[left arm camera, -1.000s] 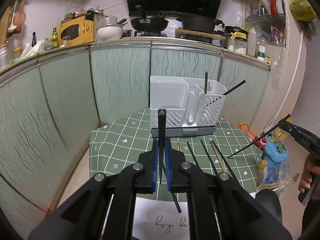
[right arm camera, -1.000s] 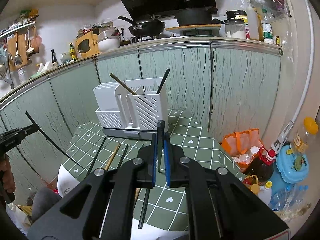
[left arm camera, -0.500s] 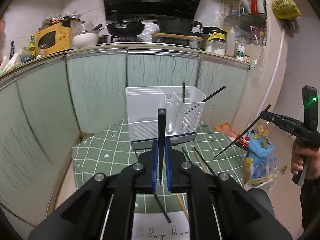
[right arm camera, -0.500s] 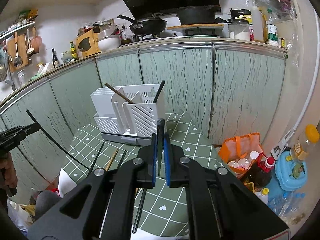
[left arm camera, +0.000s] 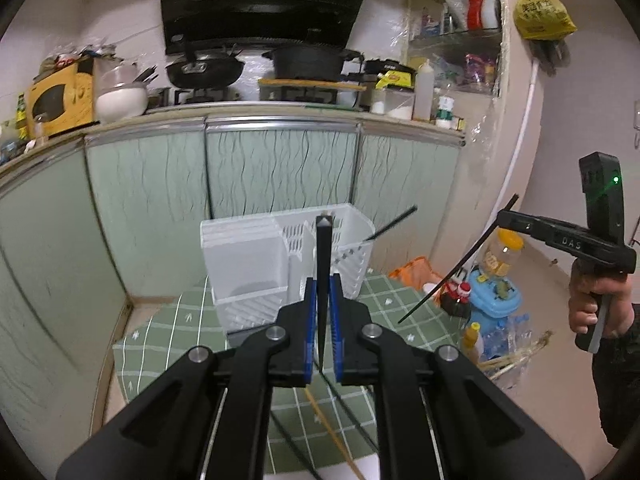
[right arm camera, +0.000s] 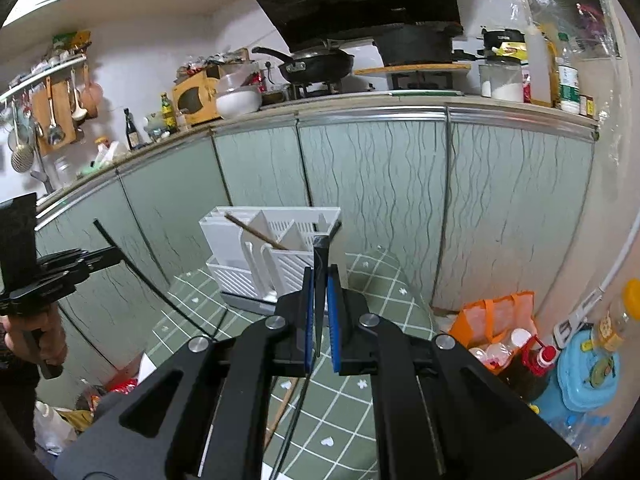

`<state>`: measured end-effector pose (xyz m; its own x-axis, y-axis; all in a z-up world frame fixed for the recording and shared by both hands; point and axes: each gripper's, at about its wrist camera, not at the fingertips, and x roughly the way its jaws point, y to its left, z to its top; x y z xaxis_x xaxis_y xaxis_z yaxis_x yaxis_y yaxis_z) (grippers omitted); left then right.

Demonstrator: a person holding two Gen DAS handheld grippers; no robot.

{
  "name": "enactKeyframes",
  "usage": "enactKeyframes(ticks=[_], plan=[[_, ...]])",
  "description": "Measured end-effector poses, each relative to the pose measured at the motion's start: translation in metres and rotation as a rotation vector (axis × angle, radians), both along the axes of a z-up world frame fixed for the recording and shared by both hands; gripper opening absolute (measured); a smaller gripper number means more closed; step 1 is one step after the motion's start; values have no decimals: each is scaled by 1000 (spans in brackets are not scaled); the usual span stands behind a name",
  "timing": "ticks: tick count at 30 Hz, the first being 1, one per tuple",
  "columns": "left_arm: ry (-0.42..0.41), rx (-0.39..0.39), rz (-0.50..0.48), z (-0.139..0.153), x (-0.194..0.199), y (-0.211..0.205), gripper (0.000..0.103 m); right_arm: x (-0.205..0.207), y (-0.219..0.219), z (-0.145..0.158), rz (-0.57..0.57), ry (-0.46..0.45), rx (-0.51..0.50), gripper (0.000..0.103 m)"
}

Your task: Organize utensils

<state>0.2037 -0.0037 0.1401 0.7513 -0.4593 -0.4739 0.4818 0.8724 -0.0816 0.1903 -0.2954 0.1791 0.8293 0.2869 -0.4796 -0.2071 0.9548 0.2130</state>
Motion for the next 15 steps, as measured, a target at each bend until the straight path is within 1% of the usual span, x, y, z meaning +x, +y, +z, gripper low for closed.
enactKeyframes(ticks=[4,10,15], plan=[[-8,-35,-29,18,13,-3,8,10,-2,17,29,-19,21,6],[-24,-23,-61,43,37,-14,8,27,-5,46,36,-56,24,6],[-36,-43,-99,62,56,-22,8,44,-10,67,35,-80,38,6]])
